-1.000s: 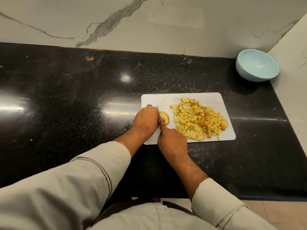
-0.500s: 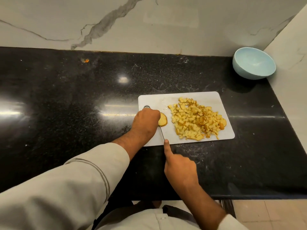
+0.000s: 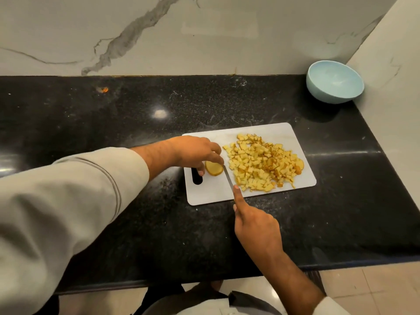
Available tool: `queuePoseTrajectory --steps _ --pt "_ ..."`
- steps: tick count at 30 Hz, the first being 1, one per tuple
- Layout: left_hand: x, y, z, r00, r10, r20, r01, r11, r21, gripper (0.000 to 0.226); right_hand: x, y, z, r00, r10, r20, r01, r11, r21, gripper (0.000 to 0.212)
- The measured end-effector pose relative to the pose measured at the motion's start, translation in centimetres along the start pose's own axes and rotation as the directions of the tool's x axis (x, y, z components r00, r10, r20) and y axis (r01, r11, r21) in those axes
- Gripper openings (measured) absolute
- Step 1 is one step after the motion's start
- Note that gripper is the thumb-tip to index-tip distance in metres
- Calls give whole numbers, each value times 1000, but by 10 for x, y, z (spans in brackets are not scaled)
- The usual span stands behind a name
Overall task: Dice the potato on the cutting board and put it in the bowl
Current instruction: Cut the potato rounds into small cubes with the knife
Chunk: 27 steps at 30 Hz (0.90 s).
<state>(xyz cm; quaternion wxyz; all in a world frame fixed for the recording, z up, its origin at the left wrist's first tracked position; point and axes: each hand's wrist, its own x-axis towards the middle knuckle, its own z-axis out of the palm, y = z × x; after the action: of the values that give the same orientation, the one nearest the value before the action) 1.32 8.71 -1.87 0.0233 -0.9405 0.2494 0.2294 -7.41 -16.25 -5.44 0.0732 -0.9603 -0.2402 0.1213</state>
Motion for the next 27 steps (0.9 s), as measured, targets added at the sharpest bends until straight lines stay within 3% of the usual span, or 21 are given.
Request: queuePoseTrajectory --steps 6,10,12,15,19,24,27 --pt "11 5 -7 1000 -10 -9 8 990 -142 48 9 4 -7 1000 17 -16 -17 1000 -1 65" --pt "8 15 -1 973 -217 -80 183 934 -308 46 14 2 -12 1000 23 5 -24 999 37 65" --pt "5 26 8 901 -420 -107 340 838 -427 45 17 1 -12 999 29 13 -30 998 52 64" --pt "6 56 25 727 -667 -160 479 661 -578 37 21 0 -12 998 53 35 -55 997 59 62" --pt "8 80 36 581 -789 -200 498 539 -679 34 26 -5 -11 996 71 55 -73 997 39 61" --pt "-4 71 44 628 -767 -131 419 475 -774 63 33 -7 -10 995 84 56 -85 996 14 61" --pt "-6 65 45 646 -750 -145 402 495 -771 48 37 -11 -9 992 90 88 -89 996 -18 63"
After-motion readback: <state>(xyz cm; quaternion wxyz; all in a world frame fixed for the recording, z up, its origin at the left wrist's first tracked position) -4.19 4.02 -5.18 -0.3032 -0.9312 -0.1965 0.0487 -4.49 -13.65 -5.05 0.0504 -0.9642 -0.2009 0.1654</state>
